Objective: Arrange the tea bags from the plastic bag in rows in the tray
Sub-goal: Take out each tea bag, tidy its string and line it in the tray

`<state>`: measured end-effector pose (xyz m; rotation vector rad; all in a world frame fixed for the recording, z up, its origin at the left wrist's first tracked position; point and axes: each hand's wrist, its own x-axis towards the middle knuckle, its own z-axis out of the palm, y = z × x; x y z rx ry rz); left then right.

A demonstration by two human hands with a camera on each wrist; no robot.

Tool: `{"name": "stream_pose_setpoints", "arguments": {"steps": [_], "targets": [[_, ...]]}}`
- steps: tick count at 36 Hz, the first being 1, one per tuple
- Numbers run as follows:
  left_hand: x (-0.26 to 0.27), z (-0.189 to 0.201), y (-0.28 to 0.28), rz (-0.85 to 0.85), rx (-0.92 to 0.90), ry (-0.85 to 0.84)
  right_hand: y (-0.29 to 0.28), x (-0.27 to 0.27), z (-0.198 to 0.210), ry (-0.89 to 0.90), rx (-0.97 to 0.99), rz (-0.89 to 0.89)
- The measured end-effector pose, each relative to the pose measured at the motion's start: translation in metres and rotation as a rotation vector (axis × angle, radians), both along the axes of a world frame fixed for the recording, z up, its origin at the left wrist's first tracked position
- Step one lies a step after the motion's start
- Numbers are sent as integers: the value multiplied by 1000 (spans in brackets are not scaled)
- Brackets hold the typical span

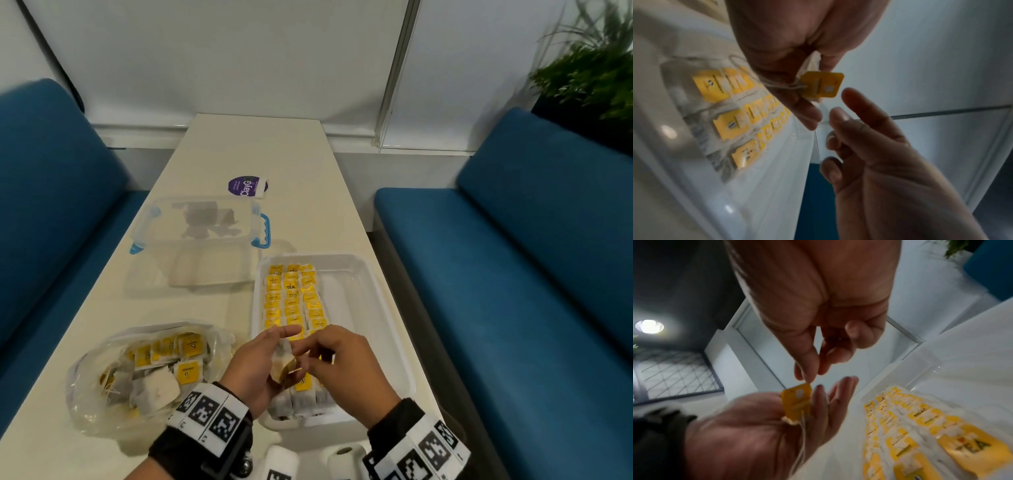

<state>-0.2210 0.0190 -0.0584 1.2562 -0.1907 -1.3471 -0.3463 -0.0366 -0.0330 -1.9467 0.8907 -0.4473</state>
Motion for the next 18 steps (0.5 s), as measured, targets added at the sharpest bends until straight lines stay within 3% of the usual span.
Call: {"name": "stream_pose_setpoints", "arguments": {"steps": [9,15,18], "targets": [[2,7,3,-37,-68,87,7,7,-6,97,-209,93],[4,5,3,25,-121,95,4,12,-13,-20,54,-153],[3,4,2,60,-183,77,4,13,-12,-40,239,-94]]}}
